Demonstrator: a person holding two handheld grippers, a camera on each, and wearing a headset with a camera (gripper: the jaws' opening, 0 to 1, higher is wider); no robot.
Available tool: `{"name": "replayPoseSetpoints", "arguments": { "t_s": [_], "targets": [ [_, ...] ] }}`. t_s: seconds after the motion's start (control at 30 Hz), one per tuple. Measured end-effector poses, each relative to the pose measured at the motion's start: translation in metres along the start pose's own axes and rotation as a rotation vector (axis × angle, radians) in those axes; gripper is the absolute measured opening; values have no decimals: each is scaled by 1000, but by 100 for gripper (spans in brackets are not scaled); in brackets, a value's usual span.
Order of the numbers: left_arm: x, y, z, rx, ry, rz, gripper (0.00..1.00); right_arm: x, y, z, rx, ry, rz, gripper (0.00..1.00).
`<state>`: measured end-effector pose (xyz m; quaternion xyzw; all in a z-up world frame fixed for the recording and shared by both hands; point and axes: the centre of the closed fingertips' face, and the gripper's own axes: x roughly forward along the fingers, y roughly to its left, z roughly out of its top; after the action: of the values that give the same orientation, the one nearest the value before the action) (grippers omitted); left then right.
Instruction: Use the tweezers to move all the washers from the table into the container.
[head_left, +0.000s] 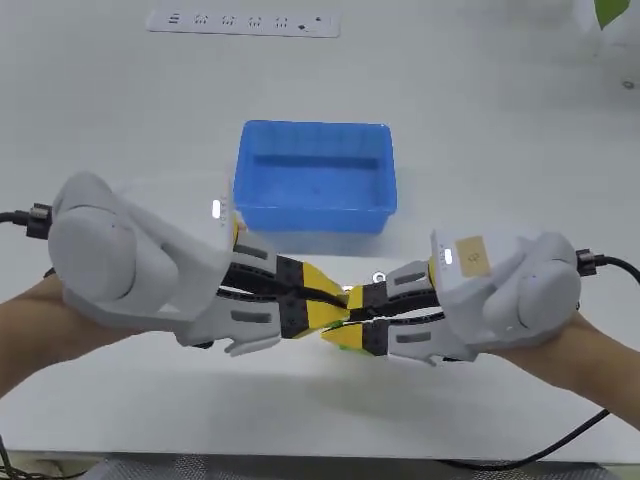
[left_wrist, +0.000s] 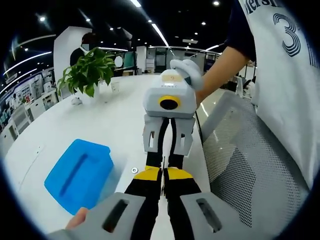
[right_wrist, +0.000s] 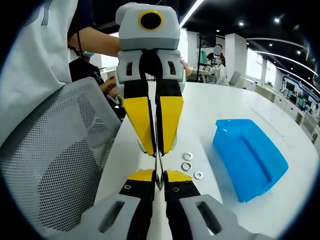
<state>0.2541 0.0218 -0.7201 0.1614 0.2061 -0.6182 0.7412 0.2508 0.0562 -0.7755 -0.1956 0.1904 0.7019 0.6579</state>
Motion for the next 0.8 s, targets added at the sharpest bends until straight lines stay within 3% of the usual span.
{"name": "replayPoseSetpoints", "arguments": {
  "t_s": [0.43,0.8],
  "targets": [
    [-24,1,2,15,21,9,6,9,-2,22,-55,9,-27,10],
    [-43,21,-5,45,51,82,6,21,-24,33,-142,46,-80,11]
  ]
}}
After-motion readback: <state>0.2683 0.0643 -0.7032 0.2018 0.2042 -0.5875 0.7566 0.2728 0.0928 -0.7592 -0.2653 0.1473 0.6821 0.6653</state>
